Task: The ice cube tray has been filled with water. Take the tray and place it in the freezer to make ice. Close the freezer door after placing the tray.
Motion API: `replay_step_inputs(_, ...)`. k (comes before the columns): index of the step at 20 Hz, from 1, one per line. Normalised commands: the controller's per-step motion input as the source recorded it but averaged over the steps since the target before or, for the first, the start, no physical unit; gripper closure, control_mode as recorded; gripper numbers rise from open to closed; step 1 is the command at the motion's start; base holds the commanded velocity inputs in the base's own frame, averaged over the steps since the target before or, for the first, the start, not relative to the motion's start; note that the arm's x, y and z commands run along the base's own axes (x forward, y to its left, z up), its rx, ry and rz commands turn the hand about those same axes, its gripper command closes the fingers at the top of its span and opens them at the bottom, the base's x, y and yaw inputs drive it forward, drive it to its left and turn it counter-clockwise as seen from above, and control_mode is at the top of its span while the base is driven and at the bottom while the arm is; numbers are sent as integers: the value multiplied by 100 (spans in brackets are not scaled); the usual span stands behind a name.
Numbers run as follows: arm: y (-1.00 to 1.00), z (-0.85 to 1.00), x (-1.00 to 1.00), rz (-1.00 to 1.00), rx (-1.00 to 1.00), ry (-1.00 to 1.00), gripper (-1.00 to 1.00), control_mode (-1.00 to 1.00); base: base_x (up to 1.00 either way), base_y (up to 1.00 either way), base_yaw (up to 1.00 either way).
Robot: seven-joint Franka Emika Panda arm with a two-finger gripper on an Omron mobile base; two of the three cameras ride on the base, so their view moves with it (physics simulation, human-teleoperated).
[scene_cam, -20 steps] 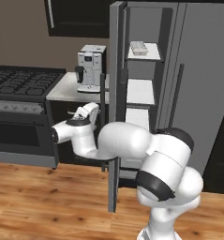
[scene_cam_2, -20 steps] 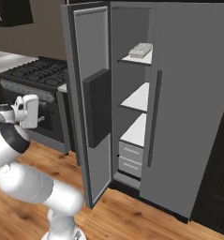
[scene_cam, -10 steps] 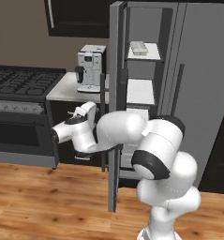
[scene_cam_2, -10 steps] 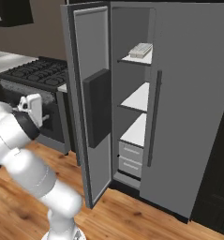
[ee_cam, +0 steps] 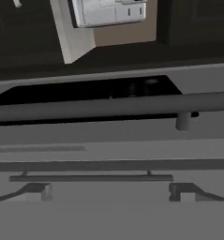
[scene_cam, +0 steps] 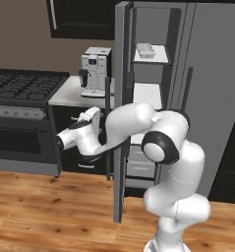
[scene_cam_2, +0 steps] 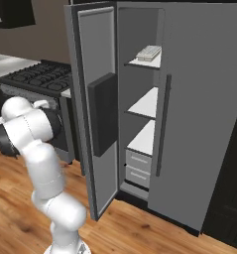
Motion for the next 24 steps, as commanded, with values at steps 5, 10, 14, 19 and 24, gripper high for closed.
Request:
replay_step_inputs(5,4,-16,18,-2,-2,0,-100,-100,0,0,0)
replay_step_inputs(10,20,-15,1,-4,-4,0,-100,-100,0,0,0)
replay_step_inputs(14,17,-4,0,-5,-5,-3,-100,-100,0,0,0)
replay_step_inputs(19,3,0,0,-5,-2,-3,-100,-100,0,0,0)
replay_step_inputs(24,0,0,0,-7,0,0,-100,-100,0,0,0)
